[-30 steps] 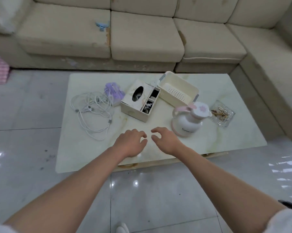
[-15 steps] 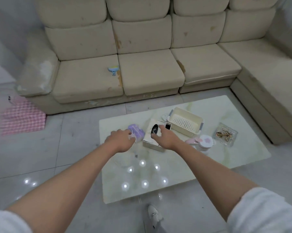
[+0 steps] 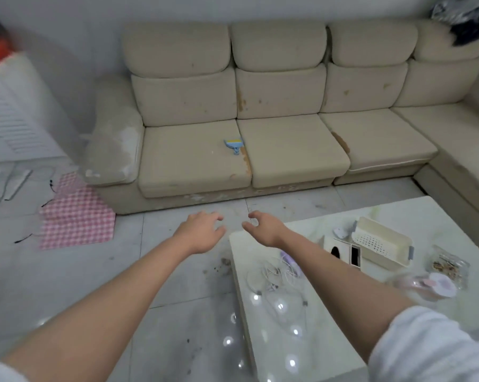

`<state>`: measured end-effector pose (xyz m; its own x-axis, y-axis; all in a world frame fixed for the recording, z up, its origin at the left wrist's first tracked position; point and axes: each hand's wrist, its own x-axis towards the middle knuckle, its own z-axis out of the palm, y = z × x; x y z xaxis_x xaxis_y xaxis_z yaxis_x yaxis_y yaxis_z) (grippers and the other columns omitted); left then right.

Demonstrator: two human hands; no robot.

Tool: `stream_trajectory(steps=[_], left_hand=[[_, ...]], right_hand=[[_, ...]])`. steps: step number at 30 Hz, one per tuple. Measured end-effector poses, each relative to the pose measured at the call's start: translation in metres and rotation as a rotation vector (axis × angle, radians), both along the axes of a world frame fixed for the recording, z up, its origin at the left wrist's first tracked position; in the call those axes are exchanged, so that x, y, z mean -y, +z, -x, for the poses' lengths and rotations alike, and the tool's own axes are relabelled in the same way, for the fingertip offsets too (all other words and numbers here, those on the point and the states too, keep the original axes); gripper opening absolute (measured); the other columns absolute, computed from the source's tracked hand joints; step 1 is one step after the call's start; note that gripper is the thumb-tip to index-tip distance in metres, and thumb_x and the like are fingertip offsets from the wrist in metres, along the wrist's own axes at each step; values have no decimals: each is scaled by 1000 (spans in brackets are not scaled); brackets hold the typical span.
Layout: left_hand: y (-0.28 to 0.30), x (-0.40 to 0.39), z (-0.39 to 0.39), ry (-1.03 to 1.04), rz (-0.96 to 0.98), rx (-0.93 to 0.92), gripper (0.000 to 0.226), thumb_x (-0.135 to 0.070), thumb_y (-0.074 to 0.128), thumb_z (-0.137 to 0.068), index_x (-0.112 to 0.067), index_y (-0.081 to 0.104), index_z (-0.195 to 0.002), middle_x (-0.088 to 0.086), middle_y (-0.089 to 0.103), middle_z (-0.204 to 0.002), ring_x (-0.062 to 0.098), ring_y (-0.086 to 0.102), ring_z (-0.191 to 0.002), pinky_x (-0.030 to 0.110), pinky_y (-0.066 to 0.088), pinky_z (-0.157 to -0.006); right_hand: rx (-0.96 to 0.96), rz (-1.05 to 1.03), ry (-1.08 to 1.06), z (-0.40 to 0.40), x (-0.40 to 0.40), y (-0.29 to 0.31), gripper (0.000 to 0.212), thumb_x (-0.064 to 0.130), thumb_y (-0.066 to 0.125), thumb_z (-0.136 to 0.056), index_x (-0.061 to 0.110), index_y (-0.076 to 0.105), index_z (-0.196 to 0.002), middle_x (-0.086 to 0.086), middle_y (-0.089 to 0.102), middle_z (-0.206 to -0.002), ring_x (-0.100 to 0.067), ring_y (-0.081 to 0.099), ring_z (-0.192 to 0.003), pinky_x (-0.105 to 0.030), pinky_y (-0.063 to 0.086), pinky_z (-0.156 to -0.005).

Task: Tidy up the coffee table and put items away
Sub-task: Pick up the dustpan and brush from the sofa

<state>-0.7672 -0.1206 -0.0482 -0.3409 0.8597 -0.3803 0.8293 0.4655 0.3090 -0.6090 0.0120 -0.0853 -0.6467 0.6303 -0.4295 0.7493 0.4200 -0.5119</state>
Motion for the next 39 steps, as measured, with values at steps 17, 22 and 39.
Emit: stream_trajectory(steps=[17,22,39], left_hand=[[8,-193,200,-286,43,17,49,-53,41,-97,-29,51,-138,11,53,-141,33,49,-130,42,42,-105],[19,-283,278,-237,120,61,44,-49,42,-98,-25,57,-132,3,58,-138,24,54,-125,37,43,-104],[-133,-641,482,-33,227,328,43,-43,49,-99,-20,54,-135,8,62,-131,27,60,-117,32,48,-95]], right_hand=[[-78,-3,-337,170,-131,18,60,44,50,-99,8,43,-147,-13,48,-149,-29,45,-136,-32,35,-107],[-71,84,-383,235,-230,23,59,45,49,-99,12,41,-147,-15,56,-141,-30,50,-131,-30,38,-100],[39,237,-571,428,-560,-108,55,42,49,-98,14,44,-145,-13,54,-141,-30,52,-127,-32,40,-100]])
